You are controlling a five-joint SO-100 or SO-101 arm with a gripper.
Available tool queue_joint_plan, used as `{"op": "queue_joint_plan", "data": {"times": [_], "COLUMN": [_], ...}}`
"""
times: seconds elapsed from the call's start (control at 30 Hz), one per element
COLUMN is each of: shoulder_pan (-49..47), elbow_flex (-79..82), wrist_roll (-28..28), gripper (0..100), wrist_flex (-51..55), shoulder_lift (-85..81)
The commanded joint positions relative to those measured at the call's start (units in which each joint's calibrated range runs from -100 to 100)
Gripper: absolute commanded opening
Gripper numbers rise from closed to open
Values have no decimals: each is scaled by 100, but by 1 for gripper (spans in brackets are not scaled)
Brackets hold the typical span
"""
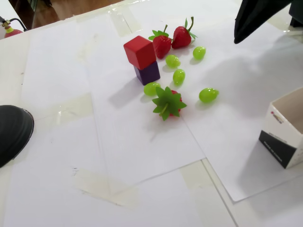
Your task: Put the red cube on top of the purple cube
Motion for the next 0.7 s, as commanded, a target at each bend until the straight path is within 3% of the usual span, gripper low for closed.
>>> {"op": "queue_joint_plan", "data": {"times": [0.0,0.67], "shoulder_pan": [-51,-199], "elbow_flex": [171,153], "wrist_roll": [73,220], "gripper": [0,0], "wrist_flex": [-110,-519], "shoulder_lift": [-68,-68]}}
